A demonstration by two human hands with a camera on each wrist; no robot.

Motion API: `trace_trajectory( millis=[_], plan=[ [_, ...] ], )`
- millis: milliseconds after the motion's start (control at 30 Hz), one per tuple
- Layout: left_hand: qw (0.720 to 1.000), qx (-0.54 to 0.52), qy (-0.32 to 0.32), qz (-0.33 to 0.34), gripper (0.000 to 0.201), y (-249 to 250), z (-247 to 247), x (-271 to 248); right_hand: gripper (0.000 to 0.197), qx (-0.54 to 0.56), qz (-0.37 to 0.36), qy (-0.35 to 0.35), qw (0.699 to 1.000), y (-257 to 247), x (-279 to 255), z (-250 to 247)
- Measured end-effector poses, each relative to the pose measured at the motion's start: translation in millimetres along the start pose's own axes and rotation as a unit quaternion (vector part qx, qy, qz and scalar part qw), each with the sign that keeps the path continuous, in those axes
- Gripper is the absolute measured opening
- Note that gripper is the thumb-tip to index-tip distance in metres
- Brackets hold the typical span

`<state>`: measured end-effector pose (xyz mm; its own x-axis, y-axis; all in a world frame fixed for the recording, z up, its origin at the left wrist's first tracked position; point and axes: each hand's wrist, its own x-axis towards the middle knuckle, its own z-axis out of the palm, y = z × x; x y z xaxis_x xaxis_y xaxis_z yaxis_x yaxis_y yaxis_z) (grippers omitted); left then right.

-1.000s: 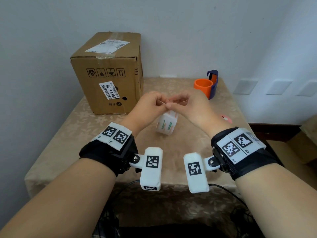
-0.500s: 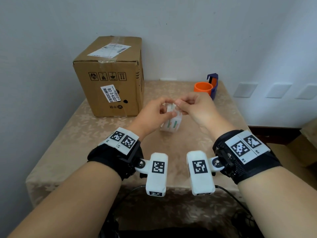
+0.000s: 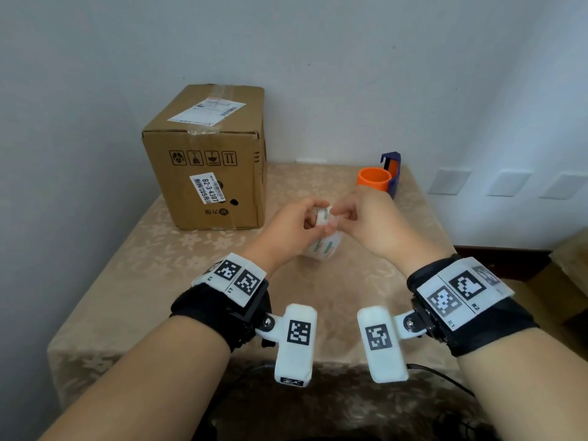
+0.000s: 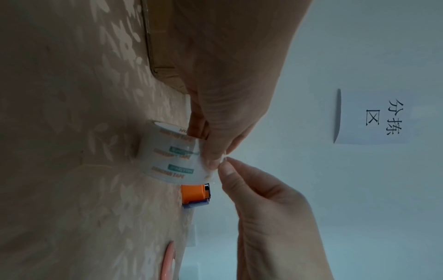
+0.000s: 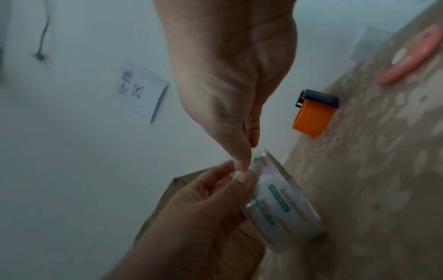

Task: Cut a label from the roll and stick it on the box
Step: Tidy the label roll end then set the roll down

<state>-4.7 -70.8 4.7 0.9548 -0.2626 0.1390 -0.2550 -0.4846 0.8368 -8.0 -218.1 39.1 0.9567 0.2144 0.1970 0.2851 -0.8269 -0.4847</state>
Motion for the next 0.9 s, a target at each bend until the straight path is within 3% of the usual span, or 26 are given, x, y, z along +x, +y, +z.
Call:
trace_trajectory(
  millis=[100,233,300,400,467,667,767,900],
  plan=[
    [1.000,0.011,-0.003,-0.003,0.044,3.6,1.1,2.3,0.022,-0.091,-0.037,-0.043,0.994,-1.2,-0.1,-2.4],
    [1.000,0.014,0.005,0.004,0.046,16.6,-5.9,4.3,0.021,-0.064,-0.045,0.047,0.996,-4.4,-4.0,-4.8],
    [0.999,0.028,0.011,0.012,0.045,24.0,-11.9,3.8,0.020,-0.018,-0.014,0.081,0.996,-9.5,-4.9,-5.3],
    [0.998,0.049,0.028,0.026,0.047,35.4,-19.3,-1.6,0.018,0.127,0.060,0.087,0.986,-15.6,1.6,-7.9],
    [0.998,0.035,0.033,0.034,0.052,41.4,-23.2,-5.6,0.012,0.168,0.077,0.093,0.978,-17.1,6.6,-12.7],
    [0.998,-0.059,-0.006,0.031,0.048,57.1,-40.5,-11.8,0.013,0.315,0.001,0.017,0.949,-18.0,-3.0,-40.2],
    [0.994,-0.104,-0.023,0.029,0.037,65.7,-48.2,-11.9,0.031,0.240,-0.074,-0.038,0.967,-19.4,-4.3,-58.1],
    [0.990,-0.126,-0.049,0.042,0.033,72.9,-55.5,-11.2,0.031,0.208,-0.096,-0.016,0.973,-27.8,-3.1,-70.4]
  ],
)
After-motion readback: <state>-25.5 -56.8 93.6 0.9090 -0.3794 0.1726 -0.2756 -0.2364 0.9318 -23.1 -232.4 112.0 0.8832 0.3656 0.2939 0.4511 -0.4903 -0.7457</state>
